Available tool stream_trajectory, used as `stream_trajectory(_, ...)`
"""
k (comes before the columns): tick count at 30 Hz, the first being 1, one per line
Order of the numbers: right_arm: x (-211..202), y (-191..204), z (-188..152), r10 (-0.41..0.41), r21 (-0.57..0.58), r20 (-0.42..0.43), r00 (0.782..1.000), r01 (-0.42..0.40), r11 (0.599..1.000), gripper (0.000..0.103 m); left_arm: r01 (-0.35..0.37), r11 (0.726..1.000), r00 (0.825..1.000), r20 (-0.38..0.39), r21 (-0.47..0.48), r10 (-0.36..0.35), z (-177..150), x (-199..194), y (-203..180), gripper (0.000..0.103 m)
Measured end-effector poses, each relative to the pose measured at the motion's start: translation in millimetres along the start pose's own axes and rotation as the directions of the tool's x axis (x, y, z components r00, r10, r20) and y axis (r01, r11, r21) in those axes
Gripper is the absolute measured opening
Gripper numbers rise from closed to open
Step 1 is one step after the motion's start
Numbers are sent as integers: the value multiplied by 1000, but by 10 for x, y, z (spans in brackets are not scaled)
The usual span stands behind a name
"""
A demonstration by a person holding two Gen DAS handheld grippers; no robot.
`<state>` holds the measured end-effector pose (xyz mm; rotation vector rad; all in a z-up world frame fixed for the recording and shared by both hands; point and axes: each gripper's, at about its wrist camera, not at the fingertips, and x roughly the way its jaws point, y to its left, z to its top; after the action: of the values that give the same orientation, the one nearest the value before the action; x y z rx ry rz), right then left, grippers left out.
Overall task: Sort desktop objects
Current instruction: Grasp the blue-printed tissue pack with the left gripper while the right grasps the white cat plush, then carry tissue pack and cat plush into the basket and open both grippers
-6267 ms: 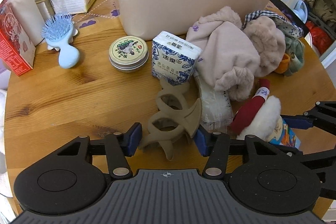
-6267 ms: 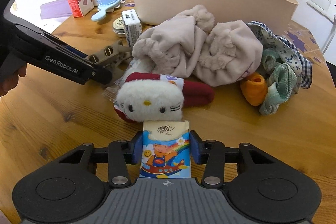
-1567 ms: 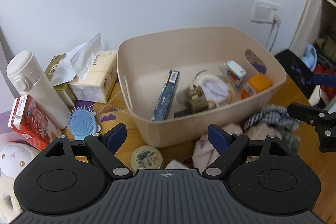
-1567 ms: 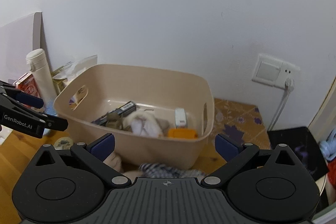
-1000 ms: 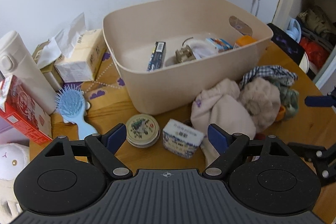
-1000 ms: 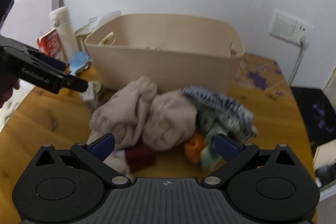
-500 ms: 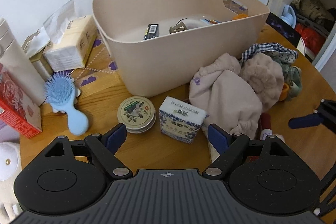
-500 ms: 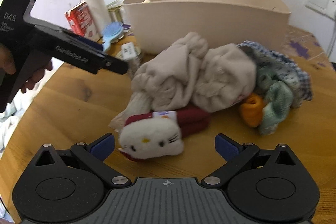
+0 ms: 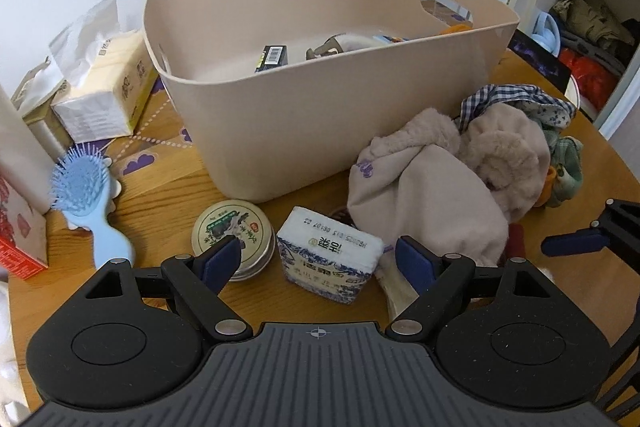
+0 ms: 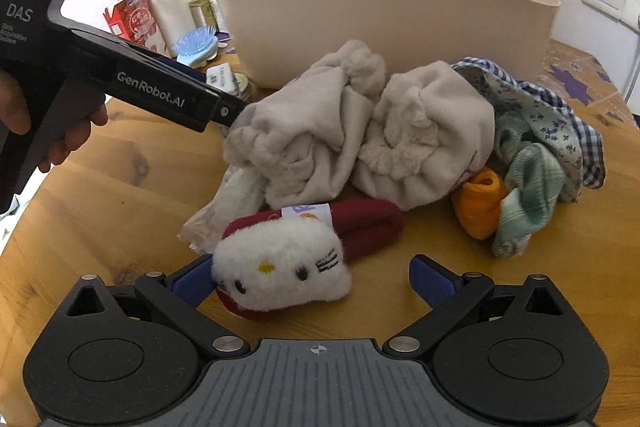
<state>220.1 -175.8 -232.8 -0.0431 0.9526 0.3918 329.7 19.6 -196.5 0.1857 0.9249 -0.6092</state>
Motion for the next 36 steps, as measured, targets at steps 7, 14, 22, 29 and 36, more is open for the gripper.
stream_trajectory(7,-30,-23,-2,18,-27,29,999,-17,999,78,20,1000,1000,24,-6,-20,9,24,47,83)
stream_trajectory(14,-88,-32,0,33,-59,38,999,-31,998,58,73,997,997,2,21,-73,20,29,-2,51)
stream_trajectory(22,-178,-91,-9,17,-45,52,998,-14,999,56,55,998,999,-6,35,-54,-8,-86,-61,49)
stream_trajectory(29,-344,-129,-44,5,-37,83,997,-2,999,56,49,998,999,-2,36,-49,-60,-220,-75,49)
stream_trajectory(36,-538,-144,-65,-5,-35,118,993,9,999,56,42,999,999,23,26,-42,-94,-430,-70,49)
